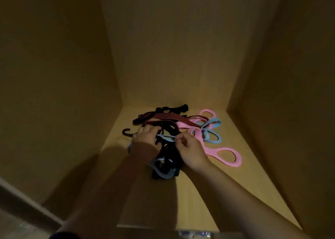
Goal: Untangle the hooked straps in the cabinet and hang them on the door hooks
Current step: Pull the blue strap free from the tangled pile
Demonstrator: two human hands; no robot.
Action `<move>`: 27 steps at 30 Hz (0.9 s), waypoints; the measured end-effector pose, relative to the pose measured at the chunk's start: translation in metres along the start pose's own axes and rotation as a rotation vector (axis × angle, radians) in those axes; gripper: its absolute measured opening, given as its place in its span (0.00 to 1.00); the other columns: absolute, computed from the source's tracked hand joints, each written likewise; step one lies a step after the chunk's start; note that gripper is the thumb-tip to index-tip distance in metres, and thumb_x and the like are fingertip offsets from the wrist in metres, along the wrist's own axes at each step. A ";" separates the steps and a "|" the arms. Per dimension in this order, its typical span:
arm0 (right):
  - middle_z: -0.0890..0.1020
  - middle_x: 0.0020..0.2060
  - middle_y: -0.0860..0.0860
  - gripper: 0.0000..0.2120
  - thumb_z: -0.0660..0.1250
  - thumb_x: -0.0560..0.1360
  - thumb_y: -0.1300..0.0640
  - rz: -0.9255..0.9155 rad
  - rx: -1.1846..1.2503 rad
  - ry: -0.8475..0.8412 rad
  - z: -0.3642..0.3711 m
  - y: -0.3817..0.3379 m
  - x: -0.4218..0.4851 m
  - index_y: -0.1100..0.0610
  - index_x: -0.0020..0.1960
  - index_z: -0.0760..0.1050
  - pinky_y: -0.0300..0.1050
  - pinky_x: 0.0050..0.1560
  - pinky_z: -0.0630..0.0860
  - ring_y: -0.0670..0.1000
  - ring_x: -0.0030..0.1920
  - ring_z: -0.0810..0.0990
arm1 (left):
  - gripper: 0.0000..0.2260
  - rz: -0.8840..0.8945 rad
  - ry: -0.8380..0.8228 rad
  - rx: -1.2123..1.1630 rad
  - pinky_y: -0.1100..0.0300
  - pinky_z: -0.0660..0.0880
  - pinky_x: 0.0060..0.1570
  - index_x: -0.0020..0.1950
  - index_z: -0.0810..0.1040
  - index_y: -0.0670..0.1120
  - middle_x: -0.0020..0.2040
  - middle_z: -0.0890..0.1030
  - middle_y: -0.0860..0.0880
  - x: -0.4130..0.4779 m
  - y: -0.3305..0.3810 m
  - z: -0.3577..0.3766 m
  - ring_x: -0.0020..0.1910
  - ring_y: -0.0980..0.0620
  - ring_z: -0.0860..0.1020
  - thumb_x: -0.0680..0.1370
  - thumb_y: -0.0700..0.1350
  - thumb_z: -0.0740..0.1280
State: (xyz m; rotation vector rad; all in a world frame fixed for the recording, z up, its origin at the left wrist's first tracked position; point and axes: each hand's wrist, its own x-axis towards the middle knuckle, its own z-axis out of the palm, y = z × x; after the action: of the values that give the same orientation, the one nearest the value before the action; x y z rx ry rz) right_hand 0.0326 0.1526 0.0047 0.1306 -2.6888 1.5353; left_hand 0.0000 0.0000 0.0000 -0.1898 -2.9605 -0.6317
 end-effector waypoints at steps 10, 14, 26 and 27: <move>0.75 0.49 0.53 0.12 0.62 0.75 0.63 -0.051 -0.061 0.004 -0.011 0.010 0.025 0.60 0.58 0.74 0.43 0.52 0.71 0.50 0.50 0.74 | 0.05 0.099 0.155 0.413 0.57 0.74 0.29 0.30 0.79 0.49 0.35 0.79 0.50 0.030 -0.007 0.007 0.33 0.48 0.79 0.65 0.46 0.66; 0.74 0.54 0.53 0.14 0.63 0.74 0.60 -0.109 -0.135 -0.002 -0.013 0.008 0.028 0.58 0.60 0.73 0.44 0.54 0.71 0.51 0.54 0.73 | 0.08 0.143 0.103 0.444 0.56 0.74 0.31 0.33 0.79 0.48 0.34 0.80 0.49 0.034 0.002 0.009 0.33 0.46 0.79 0.62 0.47 0.61; 0.71 0.62 0.54 0.22 0.65 0.73 0.59 -0.253 -0.232 -0.052 -0.018 0.006 0.029 0.54 0.66 0.67 0.46 0.59 0.65 0.54 0.63 0.67 | 0.13 0.147 0.024 -0.067 0.52 0.69 0.48 0.53 0.73 0.44 0.48 0.77 0.43 0.028 0.029 -0.012 0.51 0.42 0.75 0.77 0.48 0.52; 0.70 0.64 0.53 0.25 0.65 0.72 0.59 -0.276 -0.213 -0.056 -0.020 0.003 0.030 0.52 0.67 0.65 0.47 0.61 0.65 0.53 0.64 0.66 | 0.11 0.182 0.015 -0.175 0.51 0.70 0.45 0.54 0.73 0.44 0.46 0.78 0.42 0.027 0.038 -0.018 0.47 0.42 0.75 0.79 0.46 0.54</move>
State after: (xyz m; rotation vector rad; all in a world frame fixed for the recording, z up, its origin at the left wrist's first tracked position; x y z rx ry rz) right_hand 0.0022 0.1698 0.0147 0.5181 -2.7122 1.1791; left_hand -0.0198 0.0299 0.0350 -0.4610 -2.8286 -0.8603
